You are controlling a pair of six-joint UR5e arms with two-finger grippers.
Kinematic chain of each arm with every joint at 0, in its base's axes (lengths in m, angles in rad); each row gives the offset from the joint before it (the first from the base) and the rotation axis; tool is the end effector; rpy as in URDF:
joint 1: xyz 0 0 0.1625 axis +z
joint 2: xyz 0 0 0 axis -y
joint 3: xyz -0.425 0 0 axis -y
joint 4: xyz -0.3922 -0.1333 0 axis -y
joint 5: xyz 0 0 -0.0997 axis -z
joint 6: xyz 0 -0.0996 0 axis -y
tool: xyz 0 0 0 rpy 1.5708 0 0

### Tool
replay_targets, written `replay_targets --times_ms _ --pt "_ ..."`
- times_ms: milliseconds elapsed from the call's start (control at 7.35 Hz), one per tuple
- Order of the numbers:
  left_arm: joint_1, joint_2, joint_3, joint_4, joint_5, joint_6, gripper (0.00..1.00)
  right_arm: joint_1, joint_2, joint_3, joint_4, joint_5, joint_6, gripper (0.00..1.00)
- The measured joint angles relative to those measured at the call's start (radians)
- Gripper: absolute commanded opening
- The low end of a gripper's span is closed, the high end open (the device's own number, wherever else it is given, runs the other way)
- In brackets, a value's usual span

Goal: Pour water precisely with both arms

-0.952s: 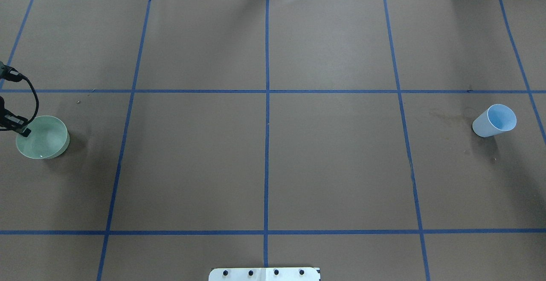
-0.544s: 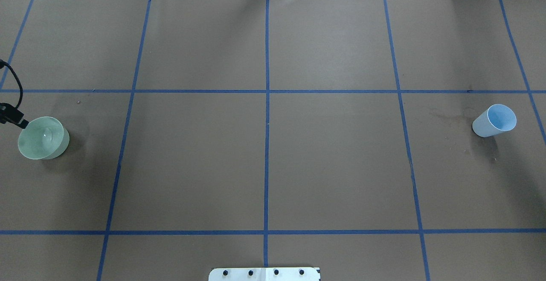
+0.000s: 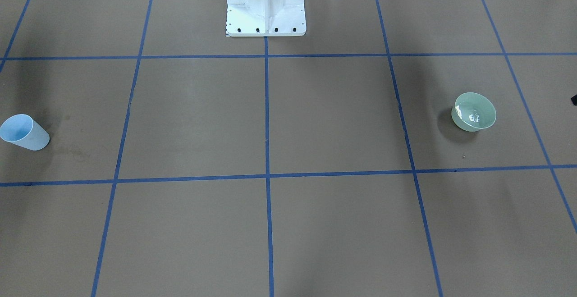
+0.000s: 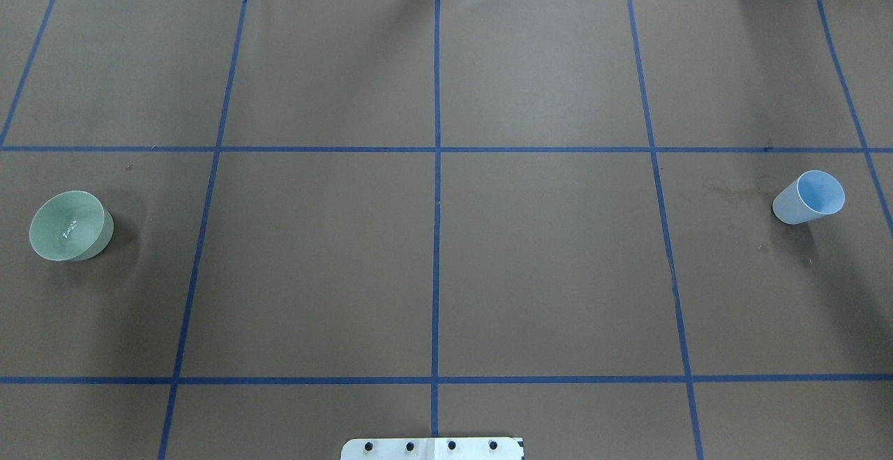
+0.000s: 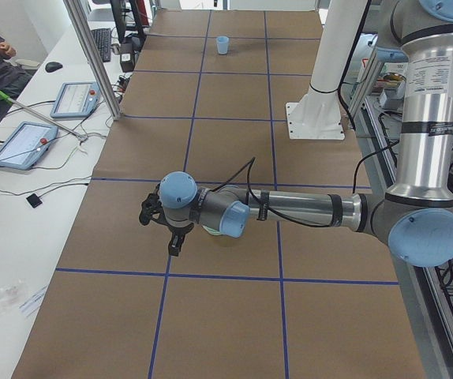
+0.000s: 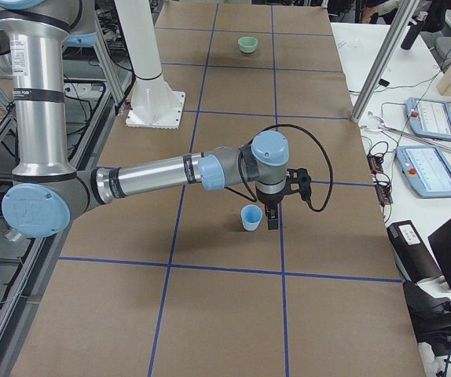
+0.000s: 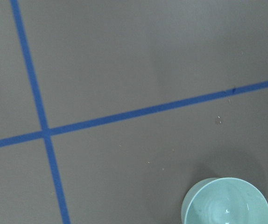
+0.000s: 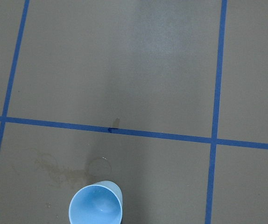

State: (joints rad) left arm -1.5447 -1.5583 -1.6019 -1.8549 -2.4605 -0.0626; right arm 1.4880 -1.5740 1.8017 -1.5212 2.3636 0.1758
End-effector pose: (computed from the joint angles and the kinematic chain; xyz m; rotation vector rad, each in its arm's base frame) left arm -0.0428 -0.5020 0.6103 0.2429 0.8940 0.1008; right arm 0.0211 -0.4992 0.5389 0.1588 -0.8145 -0.0223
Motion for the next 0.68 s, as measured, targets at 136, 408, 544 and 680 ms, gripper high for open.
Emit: replay_targets --times_ms 136,408,544,680 --pt "-0.058 0.026 -0.002 0.01 0.0 0.031 1.0 0.0 -0.003 -0.005 0.0 -0.003 0.0 0.99" --pt "-0.097 0.055 -0.008 0.062 0.003 0.04 1.0 0.0 -0.02 -0.015 -0.001 -0.014 -0.002 0.99" --pt "-0.099 0.041 -0.014 0.119 0.006 0.032 1.0 0.0 -0.03 -0.022 -0.001 -0.022 -0.006 0.99" --pt "-0.095 0.025 -0.02 0.169 0.009 0.024 1.0 0.0 -0.034 -0.029 -0.001 -0.027 -0.007 0.99"
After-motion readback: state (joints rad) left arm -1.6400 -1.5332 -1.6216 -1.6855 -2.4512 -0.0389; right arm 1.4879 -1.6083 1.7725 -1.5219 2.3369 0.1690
